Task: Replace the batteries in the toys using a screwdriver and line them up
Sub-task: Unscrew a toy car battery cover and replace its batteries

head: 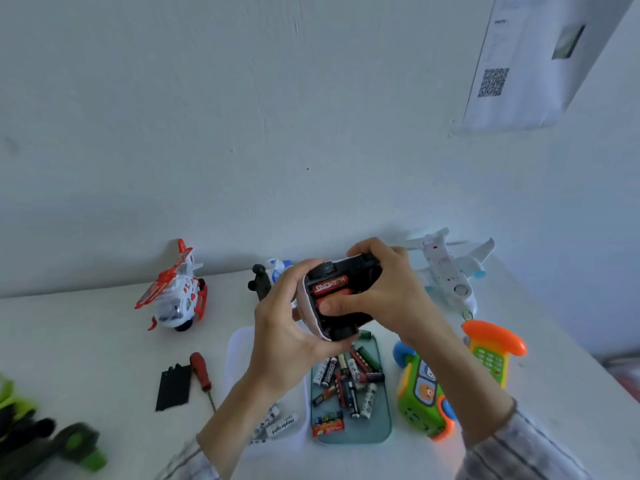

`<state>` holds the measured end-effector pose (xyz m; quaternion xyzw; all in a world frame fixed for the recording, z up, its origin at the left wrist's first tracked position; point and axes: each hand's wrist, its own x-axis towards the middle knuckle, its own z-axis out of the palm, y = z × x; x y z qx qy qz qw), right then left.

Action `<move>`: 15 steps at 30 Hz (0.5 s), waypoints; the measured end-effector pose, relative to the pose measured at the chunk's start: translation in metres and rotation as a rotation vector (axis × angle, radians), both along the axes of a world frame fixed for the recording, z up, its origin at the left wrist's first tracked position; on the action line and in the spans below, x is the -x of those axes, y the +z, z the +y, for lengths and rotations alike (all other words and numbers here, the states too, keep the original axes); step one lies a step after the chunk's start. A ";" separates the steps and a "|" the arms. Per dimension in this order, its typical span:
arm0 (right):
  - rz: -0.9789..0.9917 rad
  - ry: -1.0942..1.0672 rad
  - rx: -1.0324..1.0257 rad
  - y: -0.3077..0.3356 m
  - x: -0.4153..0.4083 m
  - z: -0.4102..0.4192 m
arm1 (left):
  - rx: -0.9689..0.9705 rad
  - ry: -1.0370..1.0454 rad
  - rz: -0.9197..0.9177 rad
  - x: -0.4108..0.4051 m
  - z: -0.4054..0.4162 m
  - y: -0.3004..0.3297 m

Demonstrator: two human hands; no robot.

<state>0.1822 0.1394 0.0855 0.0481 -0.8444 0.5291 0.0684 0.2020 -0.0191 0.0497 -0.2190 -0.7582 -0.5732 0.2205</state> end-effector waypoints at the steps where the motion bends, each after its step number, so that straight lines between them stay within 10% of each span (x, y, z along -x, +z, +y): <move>1: -0.002 -0.004 -0.013 -0.007 0.000 0.001 | 0.011 -0.006 -0.009 0.000 0.000 -0.005; 9: -0.027 -0.137 0.217 -0.068 -0.009 0.003 | 0.062 0.195 -0.038 0.005 -0.020 -0.028; 15: -0.013 0.253 -0.410 -0.122 -0.032 -0.003 | -0.066 0.257 -0.153 0.007 -0.032 -0.043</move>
